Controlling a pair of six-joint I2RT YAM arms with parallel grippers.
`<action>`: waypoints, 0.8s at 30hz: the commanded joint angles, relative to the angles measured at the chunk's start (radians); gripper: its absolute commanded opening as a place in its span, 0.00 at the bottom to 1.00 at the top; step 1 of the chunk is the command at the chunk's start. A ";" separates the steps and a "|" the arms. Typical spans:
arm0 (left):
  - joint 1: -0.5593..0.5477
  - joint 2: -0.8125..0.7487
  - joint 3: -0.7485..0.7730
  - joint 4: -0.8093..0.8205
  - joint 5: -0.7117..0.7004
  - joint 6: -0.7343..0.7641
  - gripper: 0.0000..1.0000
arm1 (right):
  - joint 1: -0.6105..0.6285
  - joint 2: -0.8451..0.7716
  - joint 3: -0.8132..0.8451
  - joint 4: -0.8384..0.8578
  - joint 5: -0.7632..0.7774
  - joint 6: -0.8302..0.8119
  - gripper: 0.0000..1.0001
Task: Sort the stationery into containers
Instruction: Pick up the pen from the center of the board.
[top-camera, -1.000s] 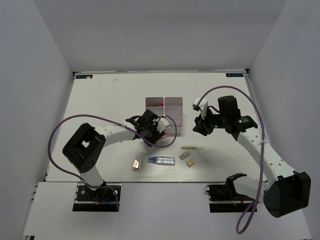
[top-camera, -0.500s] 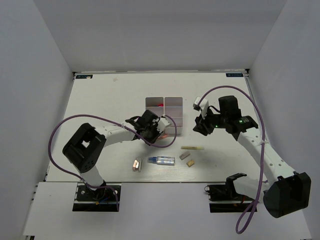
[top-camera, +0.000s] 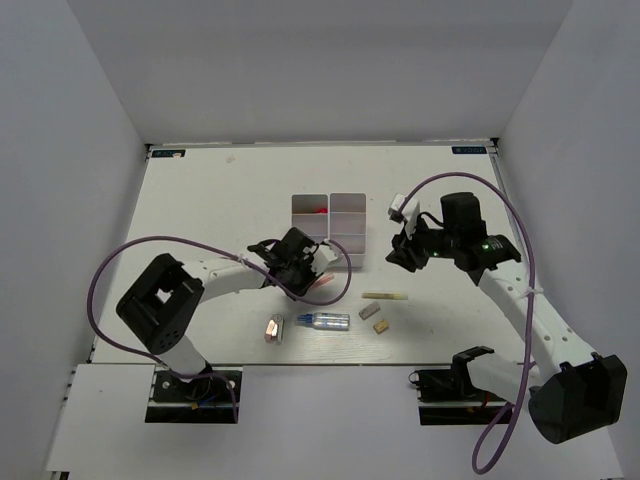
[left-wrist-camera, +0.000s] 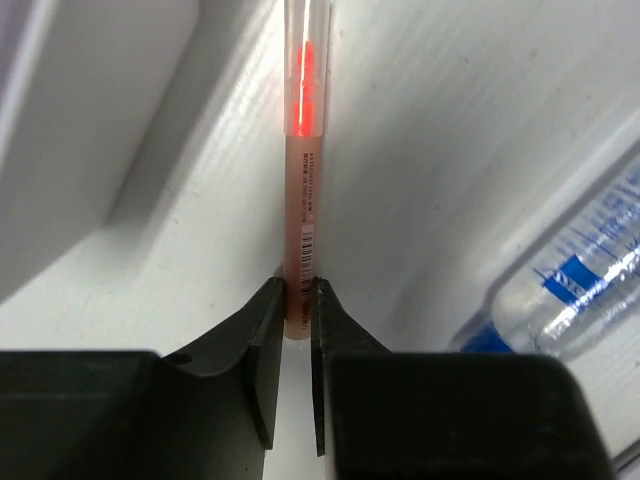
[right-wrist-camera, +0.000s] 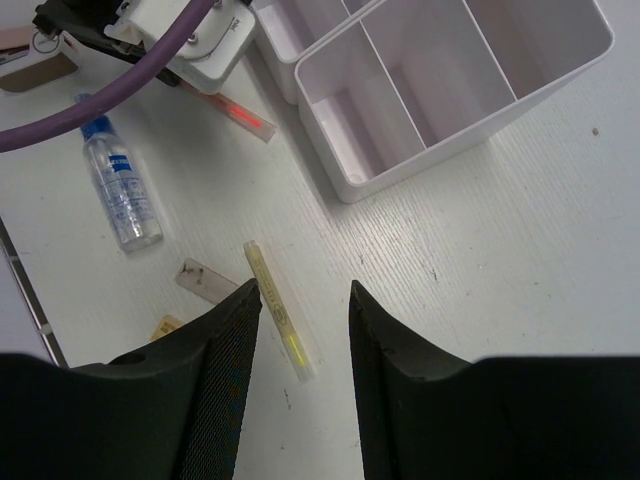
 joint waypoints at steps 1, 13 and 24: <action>-0.011 -0.040 -0.004 -0.136 0.028 0.011 0.01 | -0.006 -0.024 -0.021 0.024 -0.027 -0.004 0.45; -0.017 -0.222 0.029 -0.210 0.041 0.000 0.01 | -0.007 -0.033 -0.029 0.025 -0.035 -0.006 0.45; 0.003 -0.296 0.134 -0.270 -0.013 0.025 0.01 | -0.006 -0.036 -0.032 0.025 -0.038 -0.009 0.45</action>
